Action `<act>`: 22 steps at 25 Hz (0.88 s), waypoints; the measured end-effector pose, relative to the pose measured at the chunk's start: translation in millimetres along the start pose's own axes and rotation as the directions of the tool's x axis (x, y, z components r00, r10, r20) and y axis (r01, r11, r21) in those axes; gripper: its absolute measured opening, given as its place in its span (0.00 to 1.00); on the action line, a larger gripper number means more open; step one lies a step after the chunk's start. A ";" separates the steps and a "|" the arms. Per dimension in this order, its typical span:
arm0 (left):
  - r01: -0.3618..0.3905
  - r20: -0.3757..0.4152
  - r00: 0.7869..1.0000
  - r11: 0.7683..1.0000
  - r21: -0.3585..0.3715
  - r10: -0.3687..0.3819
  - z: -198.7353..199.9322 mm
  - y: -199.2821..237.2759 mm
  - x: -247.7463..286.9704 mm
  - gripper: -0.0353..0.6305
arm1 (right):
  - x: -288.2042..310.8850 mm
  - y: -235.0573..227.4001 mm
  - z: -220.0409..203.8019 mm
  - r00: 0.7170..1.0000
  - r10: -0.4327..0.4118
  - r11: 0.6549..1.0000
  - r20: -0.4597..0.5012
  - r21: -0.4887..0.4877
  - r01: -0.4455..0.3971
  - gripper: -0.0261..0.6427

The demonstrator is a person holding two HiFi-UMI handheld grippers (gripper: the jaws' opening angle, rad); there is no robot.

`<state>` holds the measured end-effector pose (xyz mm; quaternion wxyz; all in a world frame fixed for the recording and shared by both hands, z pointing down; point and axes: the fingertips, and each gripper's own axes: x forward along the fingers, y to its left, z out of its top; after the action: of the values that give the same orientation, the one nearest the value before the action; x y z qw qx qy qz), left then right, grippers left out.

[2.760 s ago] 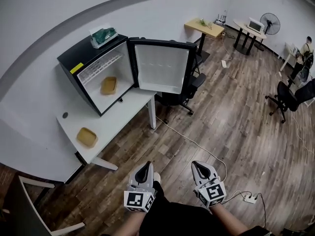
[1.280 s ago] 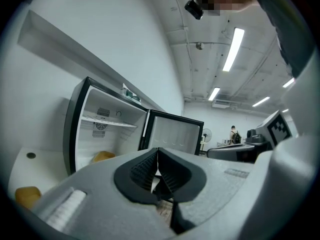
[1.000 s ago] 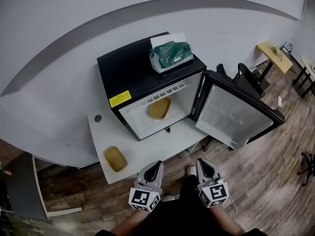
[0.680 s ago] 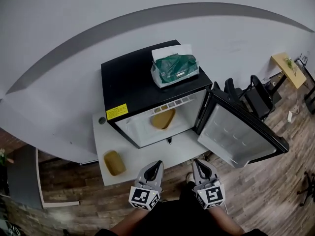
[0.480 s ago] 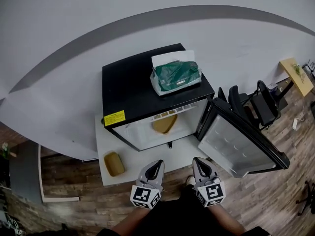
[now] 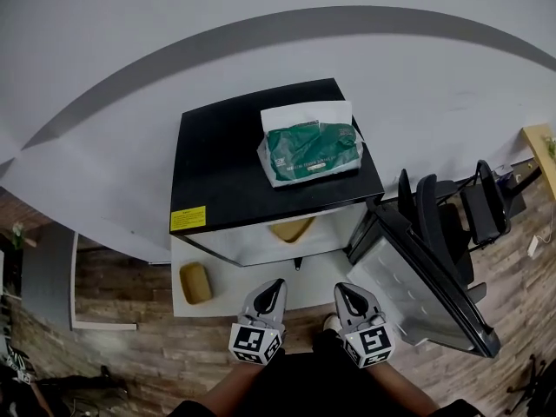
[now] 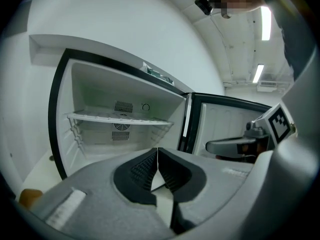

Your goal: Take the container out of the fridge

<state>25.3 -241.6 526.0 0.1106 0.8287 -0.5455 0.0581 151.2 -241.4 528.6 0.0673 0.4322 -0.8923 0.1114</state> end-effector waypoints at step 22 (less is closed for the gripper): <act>0.106 -0.112 0.989 0.990 0.090 -0.096 -43.5 26.2 85.5 0.08 | 31.6 7.4 -6.7 0.998 -0.030 1.000 -0.059 0.004 0.031 0.04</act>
<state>36.4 -317.0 589.8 0.1027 0.8553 -0.4927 0.1231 126.0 -259.1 540.8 0.0942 0.4424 -0.8830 0.1251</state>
